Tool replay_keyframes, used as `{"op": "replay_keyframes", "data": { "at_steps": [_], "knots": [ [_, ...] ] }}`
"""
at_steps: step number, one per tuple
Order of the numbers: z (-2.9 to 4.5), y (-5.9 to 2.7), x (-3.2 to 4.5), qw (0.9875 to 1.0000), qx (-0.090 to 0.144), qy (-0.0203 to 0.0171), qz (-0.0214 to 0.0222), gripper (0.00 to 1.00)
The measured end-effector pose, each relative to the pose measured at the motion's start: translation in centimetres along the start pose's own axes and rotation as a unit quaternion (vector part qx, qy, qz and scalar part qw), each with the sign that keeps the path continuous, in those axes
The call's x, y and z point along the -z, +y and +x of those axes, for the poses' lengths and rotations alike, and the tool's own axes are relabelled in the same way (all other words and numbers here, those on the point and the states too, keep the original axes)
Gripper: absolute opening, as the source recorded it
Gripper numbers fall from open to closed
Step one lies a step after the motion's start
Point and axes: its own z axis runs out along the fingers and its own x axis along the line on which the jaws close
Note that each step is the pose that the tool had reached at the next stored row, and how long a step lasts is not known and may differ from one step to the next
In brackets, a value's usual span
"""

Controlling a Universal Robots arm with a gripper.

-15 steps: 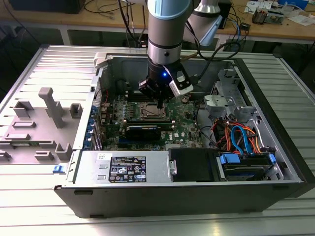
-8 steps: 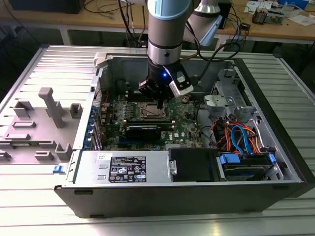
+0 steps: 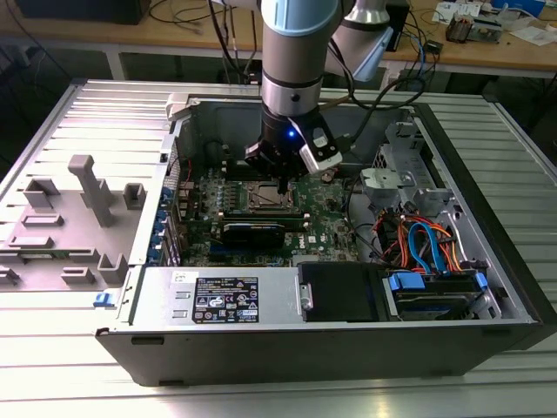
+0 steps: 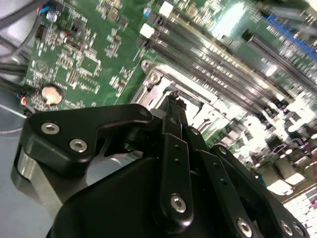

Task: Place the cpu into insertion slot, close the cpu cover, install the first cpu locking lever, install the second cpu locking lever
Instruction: 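Install the second cpu locking lever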

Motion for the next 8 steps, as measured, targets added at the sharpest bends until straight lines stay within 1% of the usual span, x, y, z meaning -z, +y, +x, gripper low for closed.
{"op": "replay_keyframes", "data": {
  "at_steps": [5, 8],
  "knots": [
    [0.05, -1.32, 0.09, 1.0, 0.0, 0.0, -0.0002, 0.11],
    [0.06, -1.49, 0.1, 1.0, 0.0, -0.0001, -0.0002, 0.11]
  ]
}}
